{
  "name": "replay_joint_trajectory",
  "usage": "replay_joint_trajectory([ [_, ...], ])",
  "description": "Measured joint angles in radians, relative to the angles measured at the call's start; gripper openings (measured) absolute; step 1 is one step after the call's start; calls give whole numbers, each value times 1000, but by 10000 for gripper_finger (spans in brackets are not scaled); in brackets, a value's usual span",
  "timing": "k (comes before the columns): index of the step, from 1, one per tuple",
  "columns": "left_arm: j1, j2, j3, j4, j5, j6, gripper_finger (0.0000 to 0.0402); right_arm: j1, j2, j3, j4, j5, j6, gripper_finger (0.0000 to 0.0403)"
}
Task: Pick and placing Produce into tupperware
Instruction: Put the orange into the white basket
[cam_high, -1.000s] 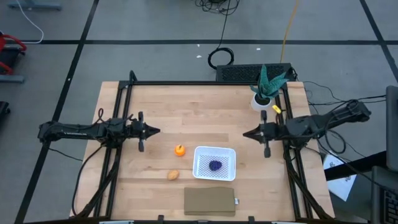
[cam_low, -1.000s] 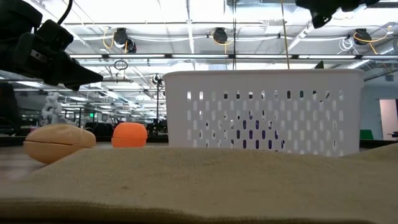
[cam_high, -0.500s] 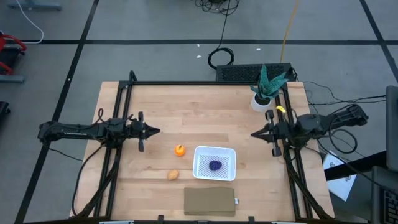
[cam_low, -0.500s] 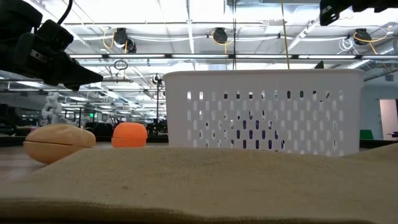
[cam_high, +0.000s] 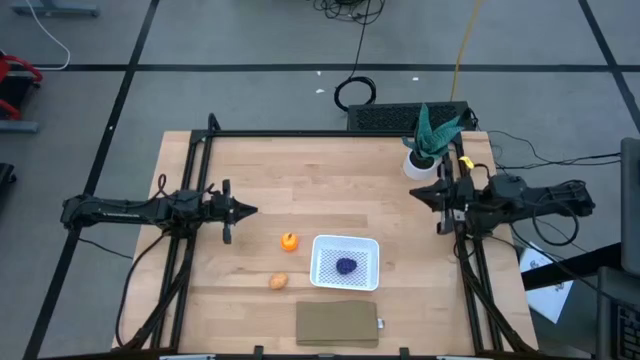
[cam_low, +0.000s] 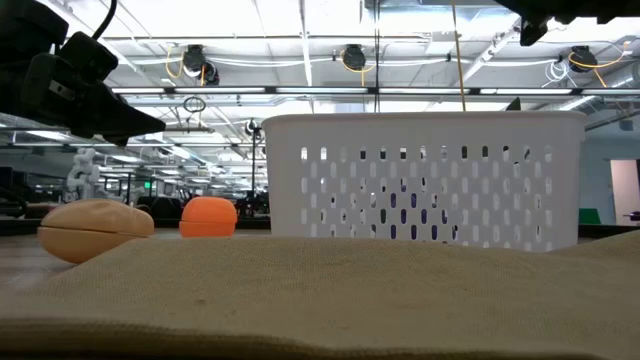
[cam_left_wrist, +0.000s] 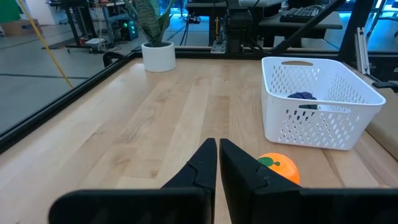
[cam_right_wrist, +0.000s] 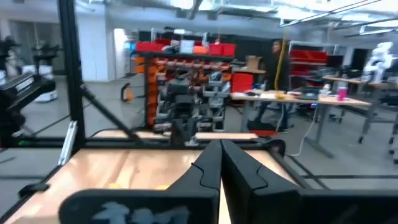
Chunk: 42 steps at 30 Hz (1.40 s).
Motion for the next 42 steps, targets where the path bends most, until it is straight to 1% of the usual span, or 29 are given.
replay_joint_trajectory([
  [11,0,0,0,0,0,-2,24,-5,-131,0,-25,12,-44,0],
  [15,0,0,0,0,0,-5,24,-5,-172,0,-83,112,-54,0],
  [17,0,0,0,0,0,-5,24,-5,-187,0,-121,127,-53,0],
  [24,0,0,0,0,0,-4,24,-5,-213,0,-335,109,-41,0],
  [27,0,0,0,0,0,-4,24,-5,-227,0,-385,108,-30,0],
  [28,0,0,0,0,0,-4,24,-5,-234,0,-393,101,-28,0],
  [30,0,0,0,1,0,-4,24,-5,-250,0,-410,50,-42,0],
  [34,0,0,0,0,0,-4,24,-5,-279,-26,-338,-49,-42,0],
  [39,0,0,0,1,0,-4,24,-5,-293,-61,-309,-57,-6,0],
  [42,0,0,0,1,0,-4,24,-5,-293,-100,-259,-58,3,0],
])
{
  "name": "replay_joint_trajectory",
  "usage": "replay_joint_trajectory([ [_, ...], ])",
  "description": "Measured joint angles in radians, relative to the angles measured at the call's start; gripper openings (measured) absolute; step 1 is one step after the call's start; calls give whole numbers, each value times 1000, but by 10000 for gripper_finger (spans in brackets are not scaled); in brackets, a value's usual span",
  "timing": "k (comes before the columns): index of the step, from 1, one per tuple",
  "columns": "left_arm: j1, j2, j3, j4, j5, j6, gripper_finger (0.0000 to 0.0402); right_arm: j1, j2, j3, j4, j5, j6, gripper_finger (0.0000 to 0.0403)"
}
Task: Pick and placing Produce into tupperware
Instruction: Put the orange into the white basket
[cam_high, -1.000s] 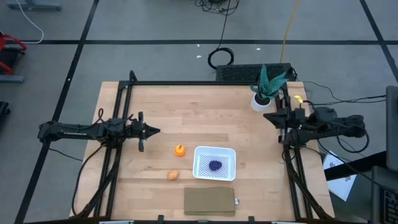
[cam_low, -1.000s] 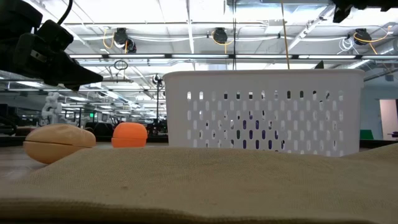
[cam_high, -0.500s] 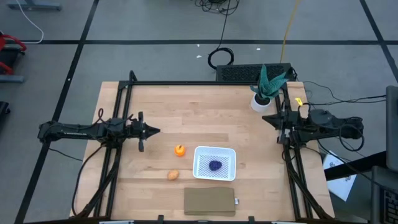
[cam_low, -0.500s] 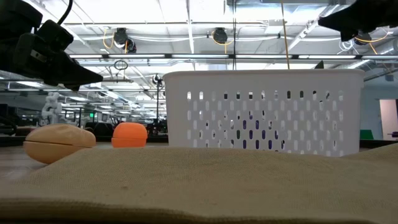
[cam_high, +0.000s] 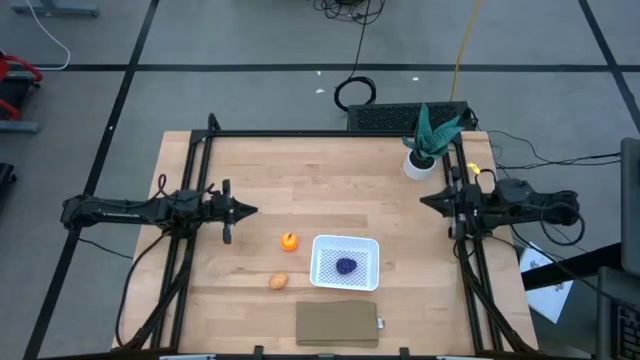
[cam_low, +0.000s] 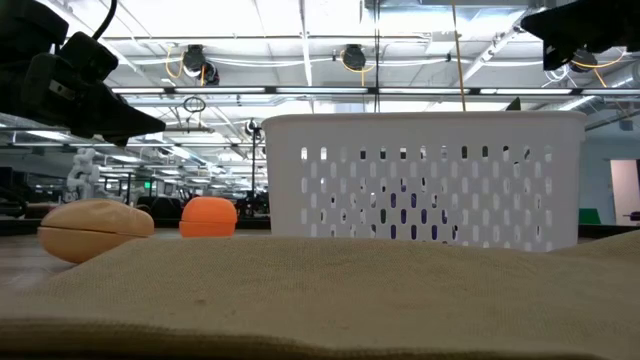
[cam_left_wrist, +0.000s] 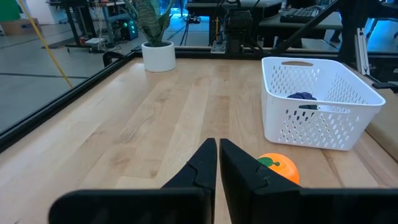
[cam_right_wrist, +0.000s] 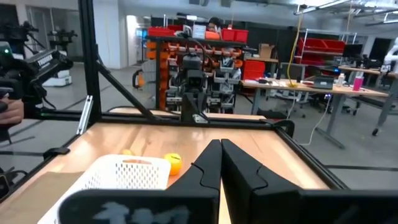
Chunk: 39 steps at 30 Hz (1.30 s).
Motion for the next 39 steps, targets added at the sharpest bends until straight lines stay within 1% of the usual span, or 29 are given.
replay_joint_trajectory([
  [5,0,0,0,0,0,0,24,0,0,-69,109,-27,-13,0],
  [8,0,0,0,0,0,0,24,0,0,-99,174,-81,-20,0],
  [10,0,0,0,0,0,0,24,0,0,-106,189,-113,-5,0],
  [17,0,0,0,-1,0,0,24,0,0,-125,205,-173,26,0],
  [26,0,0,0,-3,0,0,24,0,0,-170,261,-169,14,0],
  [29,0,0,0,-3,0,1,24,0,0,-173,275,-117,15,0],
  [32,0,0,0,-3,0,1,24,0,0,-174,266,-78,15,0],
  [36,0,0,0,-8,0,1,24,0,0,-174,251,-68,38,0],
  [39,0,0,0,-7,0,0,24,0,0,-174,199,-66,48,0],
])
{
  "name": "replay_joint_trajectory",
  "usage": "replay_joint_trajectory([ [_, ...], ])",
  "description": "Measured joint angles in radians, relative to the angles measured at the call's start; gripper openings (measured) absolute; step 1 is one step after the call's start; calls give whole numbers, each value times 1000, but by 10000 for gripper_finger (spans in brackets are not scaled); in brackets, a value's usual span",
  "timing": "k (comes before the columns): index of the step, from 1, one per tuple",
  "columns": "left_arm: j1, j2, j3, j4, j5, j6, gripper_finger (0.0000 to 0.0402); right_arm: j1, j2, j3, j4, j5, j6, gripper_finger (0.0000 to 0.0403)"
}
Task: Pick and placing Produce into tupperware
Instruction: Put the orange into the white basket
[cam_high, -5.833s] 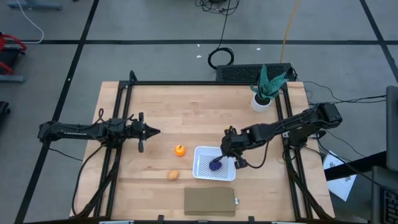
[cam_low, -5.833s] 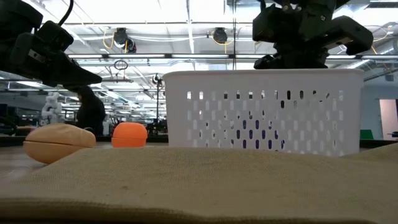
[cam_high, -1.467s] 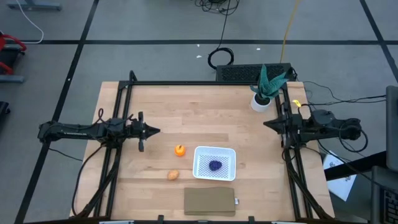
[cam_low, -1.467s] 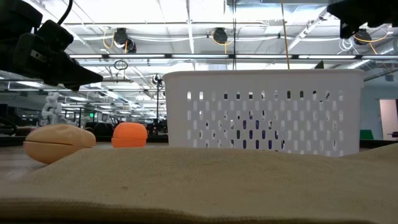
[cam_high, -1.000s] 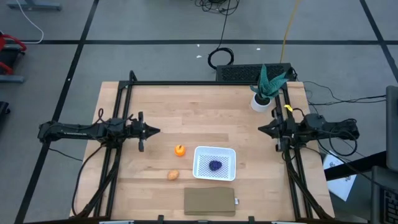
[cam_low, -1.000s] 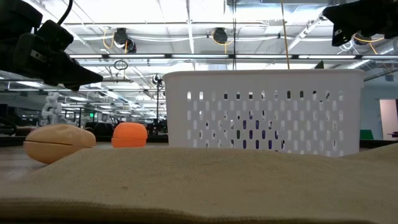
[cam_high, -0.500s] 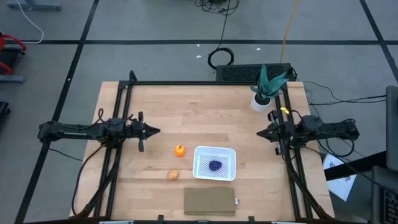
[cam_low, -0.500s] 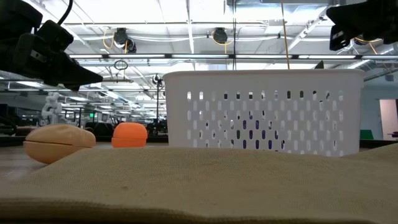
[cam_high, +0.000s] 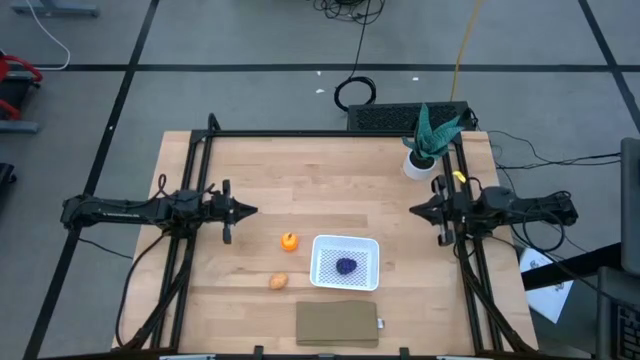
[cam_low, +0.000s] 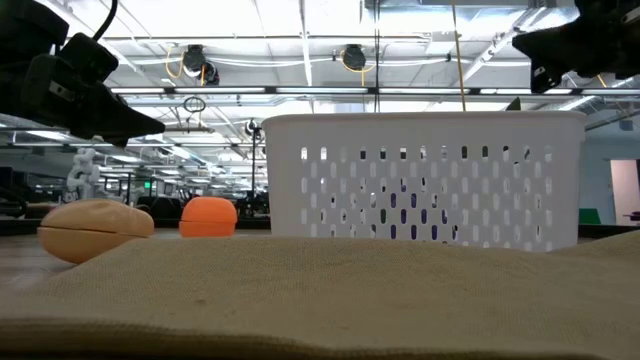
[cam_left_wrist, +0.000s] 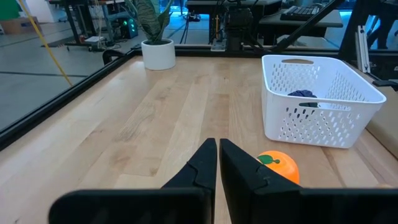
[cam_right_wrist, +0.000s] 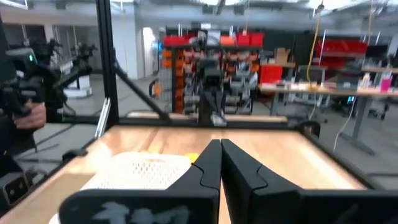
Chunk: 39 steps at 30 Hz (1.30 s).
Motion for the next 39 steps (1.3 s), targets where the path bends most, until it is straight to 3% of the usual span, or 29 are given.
replay_joint_trajectory([
  [8,0,0,0,0,0,0,24,0,0,-5,-19,15,32,0],
  [15,0,0,0,1,0,0,24,0,0,-96,52,23,38,0],
  [22,0,0,0,1,0,0,24,0,1,-143,143,-47,39,0],
  [39,0,0,0,-1,0,0,24,-1,0,-150,82,-22,83,0],
])
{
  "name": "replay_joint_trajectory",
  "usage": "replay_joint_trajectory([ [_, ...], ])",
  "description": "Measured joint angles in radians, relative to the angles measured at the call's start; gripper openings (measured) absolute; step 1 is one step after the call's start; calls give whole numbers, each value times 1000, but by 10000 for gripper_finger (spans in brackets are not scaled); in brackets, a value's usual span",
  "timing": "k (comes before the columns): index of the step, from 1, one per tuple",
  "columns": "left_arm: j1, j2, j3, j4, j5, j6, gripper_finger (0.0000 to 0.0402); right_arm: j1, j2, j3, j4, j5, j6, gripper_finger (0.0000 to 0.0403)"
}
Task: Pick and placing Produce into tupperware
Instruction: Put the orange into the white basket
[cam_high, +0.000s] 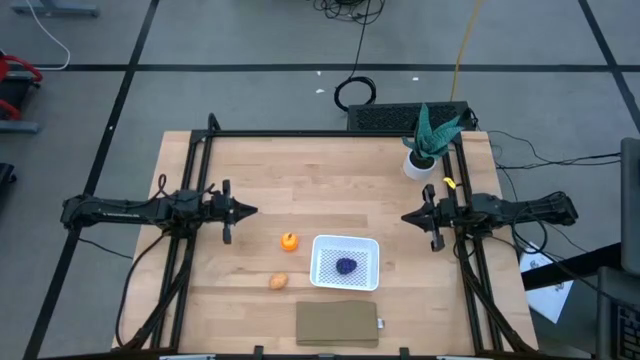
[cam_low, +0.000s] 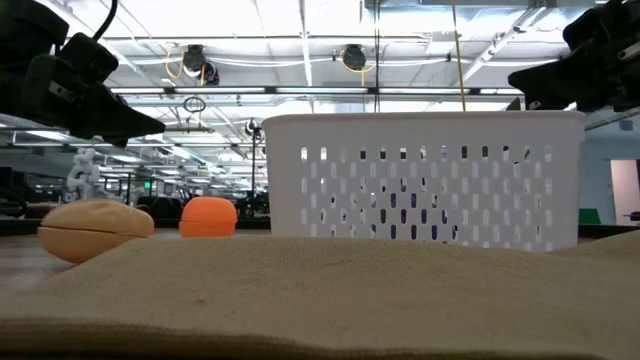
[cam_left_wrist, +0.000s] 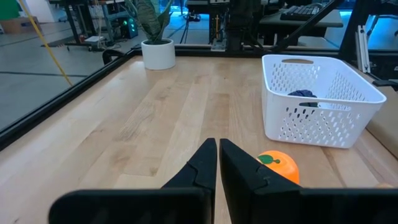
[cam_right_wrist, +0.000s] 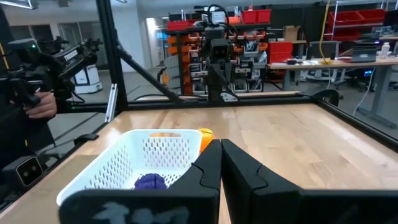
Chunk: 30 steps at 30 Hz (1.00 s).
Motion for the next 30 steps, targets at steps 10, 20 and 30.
replay_joint_trajectory([
  [10,0,0,1,-24,1,-13,24,0,0,-1,-3,0,-2,0],
  [20,0,0,0,16,57,-20,24,0,0,-2,-6,0,-2,0],
  [30,0,0,0,76,102,-57,24,0,0,-2,-7,0,-7,0],
])
